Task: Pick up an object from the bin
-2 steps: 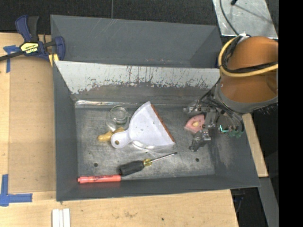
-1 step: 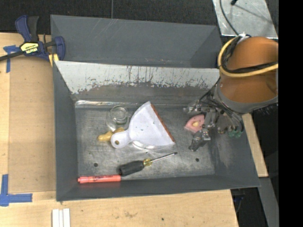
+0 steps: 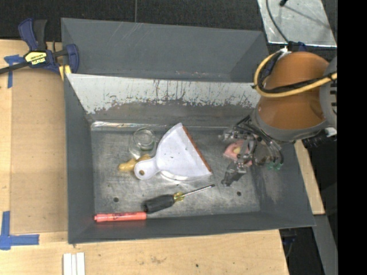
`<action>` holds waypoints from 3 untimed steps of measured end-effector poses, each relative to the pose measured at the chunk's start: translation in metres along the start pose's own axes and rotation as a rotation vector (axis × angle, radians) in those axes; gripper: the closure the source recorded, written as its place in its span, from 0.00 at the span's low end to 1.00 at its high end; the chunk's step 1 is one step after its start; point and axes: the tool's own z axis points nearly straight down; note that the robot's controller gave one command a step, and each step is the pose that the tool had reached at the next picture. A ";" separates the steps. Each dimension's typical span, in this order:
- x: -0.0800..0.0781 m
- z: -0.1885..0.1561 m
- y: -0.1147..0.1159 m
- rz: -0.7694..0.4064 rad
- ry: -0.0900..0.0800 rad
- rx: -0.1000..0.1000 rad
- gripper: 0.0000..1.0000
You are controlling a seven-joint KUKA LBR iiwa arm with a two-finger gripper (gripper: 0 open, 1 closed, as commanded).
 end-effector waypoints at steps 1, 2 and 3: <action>-0.002 0.014 -0.005 0.056 -0.025 0.000 0.00; 0.004 0.051 -0.004 0.020 -0.005 0.001 0.00; 0.003 0.049 0.007 -0.189 -0.011 0.002 0.00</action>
Offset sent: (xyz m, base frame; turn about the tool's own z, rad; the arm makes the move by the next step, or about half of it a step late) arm -0.0073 -0.0020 -0.0297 -0.0852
